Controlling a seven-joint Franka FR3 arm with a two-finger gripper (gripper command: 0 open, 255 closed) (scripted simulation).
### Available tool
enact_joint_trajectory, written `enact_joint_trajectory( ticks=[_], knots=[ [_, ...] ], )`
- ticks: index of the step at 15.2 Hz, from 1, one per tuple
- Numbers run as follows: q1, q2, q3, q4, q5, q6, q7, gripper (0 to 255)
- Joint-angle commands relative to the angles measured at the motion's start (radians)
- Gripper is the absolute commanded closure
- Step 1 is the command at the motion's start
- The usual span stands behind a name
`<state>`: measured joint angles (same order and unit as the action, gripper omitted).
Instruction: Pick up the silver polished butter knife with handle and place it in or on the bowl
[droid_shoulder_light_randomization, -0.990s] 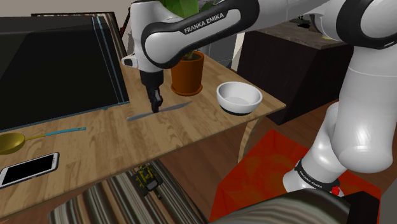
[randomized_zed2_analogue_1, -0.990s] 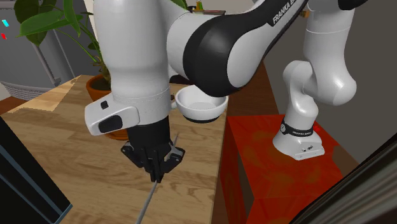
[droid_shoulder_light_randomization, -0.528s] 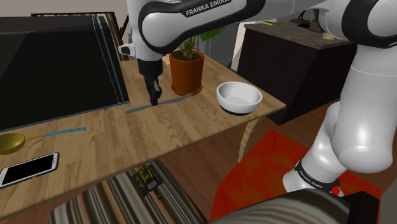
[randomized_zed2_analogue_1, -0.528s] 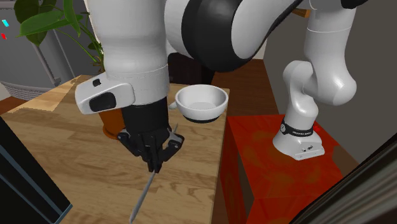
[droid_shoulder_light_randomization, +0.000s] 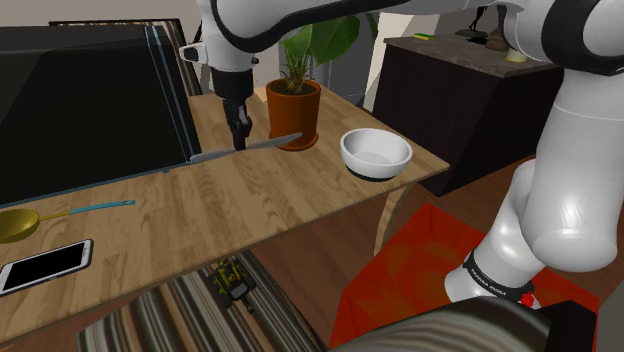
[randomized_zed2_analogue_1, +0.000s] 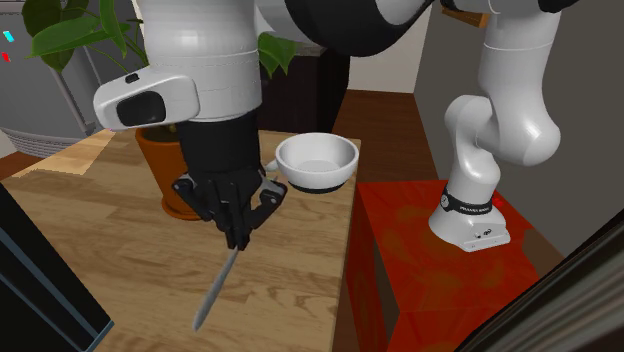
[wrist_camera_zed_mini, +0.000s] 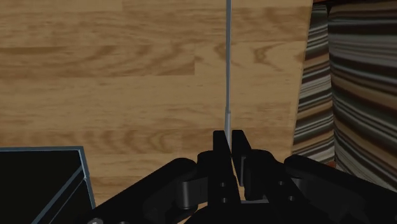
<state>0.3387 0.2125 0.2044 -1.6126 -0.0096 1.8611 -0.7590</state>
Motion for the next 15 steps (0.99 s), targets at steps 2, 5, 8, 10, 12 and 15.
enact_joint_trajectory(
  ticks=[2,5,8,10,12,15],
  knots=[
    [-0.013,-0.035,-0.005,-0.029,0.009,-0.007,-0.019,255],
    [-0.049,-0.129,-0.026,-0.143,0.032,0.014,-0.079,255],
    [-0.08,-0.215,-0.052,-0.242,0.05,0.025,-0.141,255],
    [-0.1,-0.269,-0.072,-0.3,0.059,0.029,-0.184,255],
    [-0.118,-0.32,-0.094,-0.354,0.065,0.03,-0.226,255],
    [-0.145,-0.39,-0.13,-0.424,0.069,0.028,-0.291,255]
  ],
)
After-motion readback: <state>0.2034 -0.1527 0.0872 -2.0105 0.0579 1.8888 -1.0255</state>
